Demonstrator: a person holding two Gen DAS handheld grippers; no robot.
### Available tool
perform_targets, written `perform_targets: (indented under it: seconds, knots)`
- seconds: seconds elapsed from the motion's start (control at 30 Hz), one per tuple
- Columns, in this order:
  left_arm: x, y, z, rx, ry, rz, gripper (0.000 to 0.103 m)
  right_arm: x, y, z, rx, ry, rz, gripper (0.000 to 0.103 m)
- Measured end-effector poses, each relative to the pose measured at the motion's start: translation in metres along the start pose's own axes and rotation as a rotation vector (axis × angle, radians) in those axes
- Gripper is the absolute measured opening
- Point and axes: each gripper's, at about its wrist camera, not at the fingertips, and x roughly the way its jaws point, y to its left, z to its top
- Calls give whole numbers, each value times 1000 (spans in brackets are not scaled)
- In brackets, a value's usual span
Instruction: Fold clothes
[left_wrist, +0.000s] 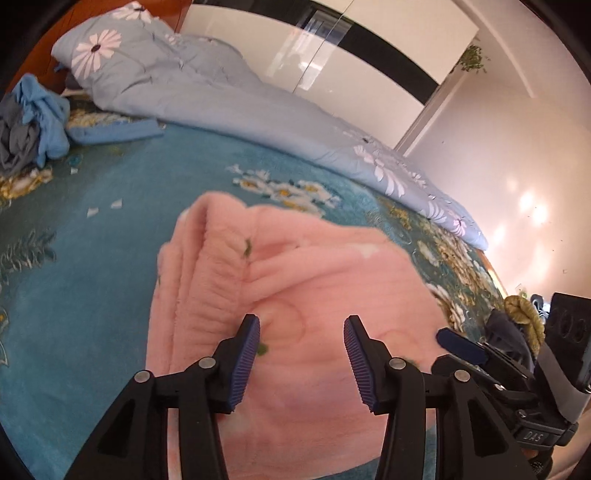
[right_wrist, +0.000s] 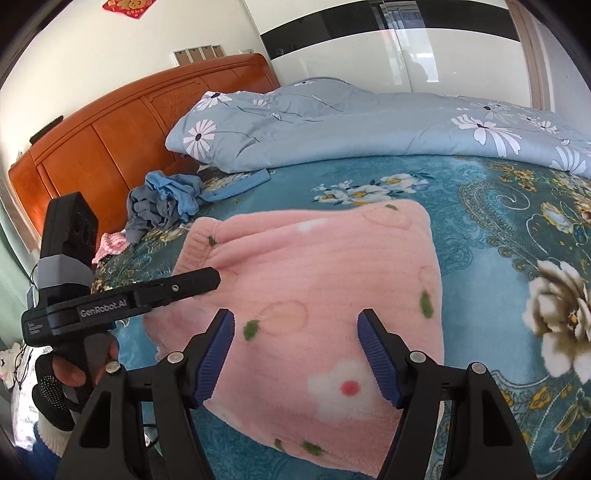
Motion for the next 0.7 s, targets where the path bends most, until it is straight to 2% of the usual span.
perform_targets:
  seconds: [0.07, 0.13, 0.2, 0.23, 0.27, 0.3, 0.37, 0.4, 0.43, 0.5, 0.57, 0.7]
  knots:
    - [-6, 0, -2, -6, 0, -11, 51, 4, -2, -1, 12, 22, -6, 71]
    - [-24, 2, 5, -2, -48, -18, 52, -7, -1, 6, -2, -19, 8, 71]
    - [-42, 4, 11, 2, -96, -26, 69, -20, -1, 13, -21, -64, 26, 71]
    - [-49, 11, 14, -17, -120, -25, 83, -25, -5, 15, -25, -75, 28, 71]
    - [-52, 22, 16, -53, -137, -16, 91, -27, -11, 16, -14, -76, 23, 71]
    - [-52, 35, 16, -100, -143, 5, 93, -26, -21, 15, 15, -66, 9, 71]
    - [-43, 62, 11, -202, -114, 37, 93, -22, -43, 11, 91, -40, -3, 72]
    - [-36, 74, 8, -244, -80, 24, 93, -17, -58, 7, 158, -18, 20, 74]
    - [-28, 84, 3, -279, -43, -6, 93, -12, -73, 3, 224, 5, 43, 81]
    - [-11, 98, -5, -341, 31, -81, 93, -1, -98, -5, 343, 47, 124, 83]
    - [3, 105, -10, -373, 82, -142, 93, 13, -108, -9, 394, 86, 186, 83]
    - [16, 113, -9, -381, 101, -183, 94, 40, -115, -10, 453, 133, 284, 84]
